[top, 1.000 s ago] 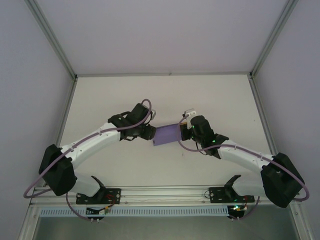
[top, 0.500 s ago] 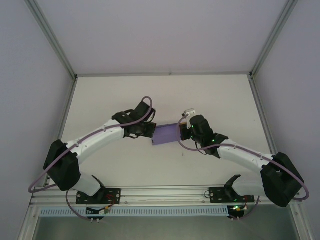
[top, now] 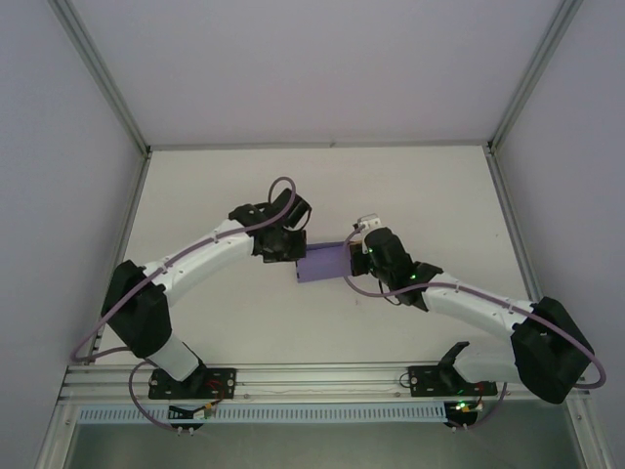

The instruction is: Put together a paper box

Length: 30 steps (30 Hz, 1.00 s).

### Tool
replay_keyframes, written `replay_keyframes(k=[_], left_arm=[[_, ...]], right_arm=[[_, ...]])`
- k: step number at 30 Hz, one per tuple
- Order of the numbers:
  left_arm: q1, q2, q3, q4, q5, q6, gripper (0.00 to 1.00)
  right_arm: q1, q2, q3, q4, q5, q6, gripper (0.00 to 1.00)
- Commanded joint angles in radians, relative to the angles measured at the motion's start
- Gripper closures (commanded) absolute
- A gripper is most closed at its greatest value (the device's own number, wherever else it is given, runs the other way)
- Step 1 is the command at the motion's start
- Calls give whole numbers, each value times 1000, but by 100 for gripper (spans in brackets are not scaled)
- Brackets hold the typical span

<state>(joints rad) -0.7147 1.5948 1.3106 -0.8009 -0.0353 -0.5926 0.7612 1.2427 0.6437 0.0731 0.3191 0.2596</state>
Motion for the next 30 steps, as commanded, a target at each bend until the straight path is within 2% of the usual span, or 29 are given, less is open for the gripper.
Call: replay_keyframes(k=[1,5,11,17,22,26,28,30], left_arm=[[-3,30,17,-38,24,-53,99],[-32,34,-25,-27,-61,-30,100],[-164,-4,-186,108,-258,50,100],[-177,-20,-345,271,-231,-4,100],[-186,0,-345,271,-241,-22,100],[-186,7,-334,262,-238,-20,100],[-189,13,-319,249,-240,-12,100],[-193,14,-308,232,-253,-8,100]], right_arm=[[14,12,-19,-109,6,27,100],[16,12,-28,-92,11,26,100],[17,9,-65,-33,20,13,100],[16,7,-144,51,-38,-33,100],[16,11,-200,73,-92,10,100],[15,-19,-184,6,-121,29,99],[15,-44,-143,-54,-82,63,91],[15,-71,-96,-117,-68,78,75]])
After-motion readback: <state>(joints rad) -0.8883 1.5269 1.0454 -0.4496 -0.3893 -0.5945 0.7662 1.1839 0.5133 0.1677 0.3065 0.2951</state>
